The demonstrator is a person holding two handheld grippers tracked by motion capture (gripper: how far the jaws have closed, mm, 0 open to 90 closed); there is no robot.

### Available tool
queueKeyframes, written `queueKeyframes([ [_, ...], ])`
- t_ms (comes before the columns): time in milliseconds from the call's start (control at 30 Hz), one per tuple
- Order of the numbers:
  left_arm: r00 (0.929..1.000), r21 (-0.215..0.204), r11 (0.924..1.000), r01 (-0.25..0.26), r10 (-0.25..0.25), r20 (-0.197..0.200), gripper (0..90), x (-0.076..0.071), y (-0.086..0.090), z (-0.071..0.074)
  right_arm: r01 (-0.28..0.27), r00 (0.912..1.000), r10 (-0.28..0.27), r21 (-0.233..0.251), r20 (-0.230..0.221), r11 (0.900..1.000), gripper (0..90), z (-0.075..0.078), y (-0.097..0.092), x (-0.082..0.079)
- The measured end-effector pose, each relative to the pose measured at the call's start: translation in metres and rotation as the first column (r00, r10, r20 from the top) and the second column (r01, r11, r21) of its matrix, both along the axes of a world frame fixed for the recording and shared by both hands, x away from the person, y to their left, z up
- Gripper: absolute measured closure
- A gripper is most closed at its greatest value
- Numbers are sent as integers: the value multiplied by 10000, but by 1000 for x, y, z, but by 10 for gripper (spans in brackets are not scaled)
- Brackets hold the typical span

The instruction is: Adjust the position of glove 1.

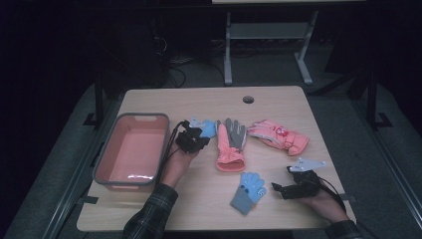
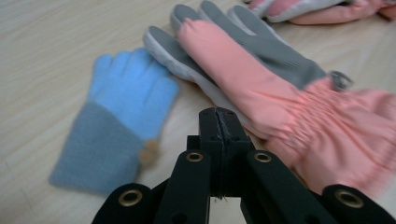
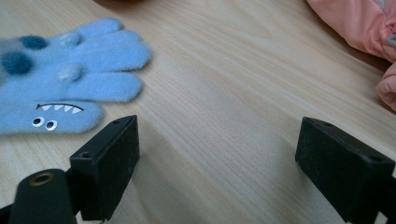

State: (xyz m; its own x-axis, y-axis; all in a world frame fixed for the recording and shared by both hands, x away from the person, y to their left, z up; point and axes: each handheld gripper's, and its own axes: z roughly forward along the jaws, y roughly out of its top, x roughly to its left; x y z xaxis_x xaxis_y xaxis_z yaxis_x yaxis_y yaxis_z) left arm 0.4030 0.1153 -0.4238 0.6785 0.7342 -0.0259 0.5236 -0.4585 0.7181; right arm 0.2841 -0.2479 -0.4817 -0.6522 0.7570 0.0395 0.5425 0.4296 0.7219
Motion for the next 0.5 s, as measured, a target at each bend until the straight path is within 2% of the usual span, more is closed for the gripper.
queueKeyframes([
  [33,10000,0,10000,0,0,0,894,0,0,0,0,10000,0,0,0,10000,130,0,0,0],
  [167,9994,332,9989,-344,343,36,894,15,0,-4,0,10000,0,6,-3,10000,130,0,0,0],
  [200,9991,521,9977,-429,425,83,895,19,0,-5,-1,10000,1,5,-6,10000,130,0,0,0],
  [300,9969,643,9949,-783,780,65,895,31,2,-8,2,10000,-2,5,-4,10000,130,0,0,0],
  [400,9964,763,9935,-850,851,24,895,36,2,-11,1,10000,-1,7,-3,10000,130,0,0,0],
  [467,9951,1123,9889,-972,988,-88,895,39,-1,-19,1,10000,-1,10,-7,10000,130,0,0,0],
  [500,9942,1176,9875,-1049,1071,-125,895,40,-1,-22,1,10000,-1,10,-5,10000,130,0,0,0],
])
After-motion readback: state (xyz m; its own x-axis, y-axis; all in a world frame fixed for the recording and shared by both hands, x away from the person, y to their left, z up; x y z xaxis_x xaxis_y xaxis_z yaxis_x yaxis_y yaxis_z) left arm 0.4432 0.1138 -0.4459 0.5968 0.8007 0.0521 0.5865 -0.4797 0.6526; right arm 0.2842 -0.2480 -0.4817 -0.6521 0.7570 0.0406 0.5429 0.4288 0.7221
